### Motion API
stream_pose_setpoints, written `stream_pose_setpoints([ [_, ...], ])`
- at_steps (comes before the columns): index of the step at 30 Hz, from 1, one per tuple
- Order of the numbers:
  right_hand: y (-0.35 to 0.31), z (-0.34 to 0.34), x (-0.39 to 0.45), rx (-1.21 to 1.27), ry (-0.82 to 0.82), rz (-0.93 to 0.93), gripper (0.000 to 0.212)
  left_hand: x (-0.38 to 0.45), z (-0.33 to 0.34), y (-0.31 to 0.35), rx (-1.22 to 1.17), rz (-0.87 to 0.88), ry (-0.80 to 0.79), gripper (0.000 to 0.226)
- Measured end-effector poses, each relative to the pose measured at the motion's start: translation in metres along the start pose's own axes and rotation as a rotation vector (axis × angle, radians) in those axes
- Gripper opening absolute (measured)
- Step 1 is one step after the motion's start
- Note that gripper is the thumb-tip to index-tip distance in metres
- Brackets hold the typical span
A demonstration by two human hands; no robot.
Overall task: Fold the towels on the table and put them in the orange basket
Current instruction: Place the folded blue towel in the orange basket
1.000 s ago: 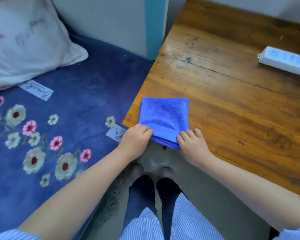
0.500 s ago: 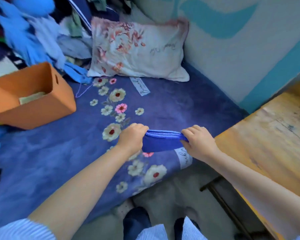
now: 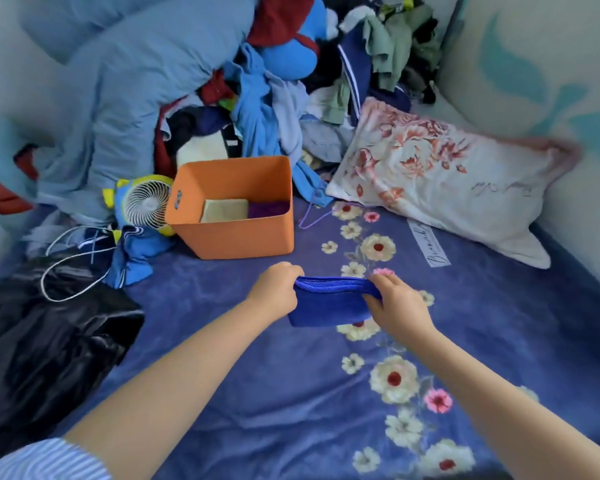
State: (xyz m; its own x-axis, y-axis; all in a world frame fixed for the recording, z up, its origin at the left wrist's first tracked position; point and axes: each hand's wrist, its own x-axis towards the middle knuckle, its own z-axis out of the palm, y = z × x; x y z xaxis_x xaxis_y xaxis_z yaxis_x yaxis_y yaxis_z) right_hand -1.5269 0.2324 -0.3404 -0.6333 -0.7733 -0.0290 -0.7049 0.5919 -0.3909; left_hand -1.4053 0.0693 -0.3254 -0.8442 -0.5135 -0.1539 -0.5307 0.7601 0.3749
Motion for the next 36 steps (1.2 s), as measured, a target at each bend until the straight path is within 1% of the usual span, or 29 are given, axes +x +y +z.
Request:
stream_pose_setpoints([
  [4, -0.054, 0.003, 0.045, 0.001, -0.023, -0.07, 0.028, 0.003, -0.027, -0.052, -0.041, -0.05, 0.028, 0.016],
  [5, -0.064, 0.002, 0.054, 0.01, -0.035, -0.077, 0.028, 0.005, -0.033, -0.061, -0.049, -0.065, 0.035, 0.017],
  [7, -0.081, 0.001, 0.074, 0.019, -0.056, -0.114, 0.027, 0.011, -0.045, -0.076, -0.067, -0.09, 0.055, 0.022],
  [10, -0.099, -0.002, 0.106, 0.029, -0.064, -0.179, 0.02, 0.027, -0.067, -0.094, -0.074, -0.12, 0.085, 0.032],
  [12, -0.109, -0.005, 0.127, 0.062, -0.071, -0.194, 0.02, 0.041, -0.082, -0.101, -0.018, -0.134, 0.113, 0.033],
  [15, -0.122, -0.013, 0.16, 0.103, -0.091, -0.21, 0.02, 0.065, -0.104, -0.108, 0.089, -0.143, 0.152, 0.027],
  [18, -0.129, -0.024, 0.2, 0.152, -0.099, -0.251, 0.016, 0.094, -0.126, -0.112, 0.256, -0.164, 0.186, 0.026],
  [21, -0.135, -0.03, 0.236, 0.178, -0.12, -0.308, 0.015, 0.122, -0.14, -0.118, 0.363, -0.193, 0.193, 0.029],
  [24, -0.141, -0.029, 0.272, 0.181, -0.127, -0.348, 0.015, 0.15, -0.147, -0.129, 0.443, -0.238, 0.165, 0.029],
  [26, -0.145, -0.026, 0.293, 0.152, -0.115, -0.393, 0.013, 0.166, -0.153, -0.135, 0.432, -0.268, 0.121, 0.023],
  [27, -0.147, -0.023, 0.306, 0.129, -0.115, -0.422, 0.014, 0.177, -0.155, -0.141, 0.389, -0.286, 0.111, 0.02],
  [29, -0.15, -0.014, 0.327, 0.064, -0.14, -0.462, 0.027, 0.194, -0.16, -0.153, 0.279, -0.327, 0.084, 0.015],
  [31, -0.152, -0.004, 0.348, 0.013, -0.165, -0.47, 0.032, 0.214, -0.161, -0.169, 0.185, -0.347, 0.052, 0.014],
  [36, -0.15, 0.032, 0.402, -0.022, -0.248, -0.396, 0.024, 0.273, -0.148, -0.213, 0.102, -0.331, -0.028, 0.019],
])
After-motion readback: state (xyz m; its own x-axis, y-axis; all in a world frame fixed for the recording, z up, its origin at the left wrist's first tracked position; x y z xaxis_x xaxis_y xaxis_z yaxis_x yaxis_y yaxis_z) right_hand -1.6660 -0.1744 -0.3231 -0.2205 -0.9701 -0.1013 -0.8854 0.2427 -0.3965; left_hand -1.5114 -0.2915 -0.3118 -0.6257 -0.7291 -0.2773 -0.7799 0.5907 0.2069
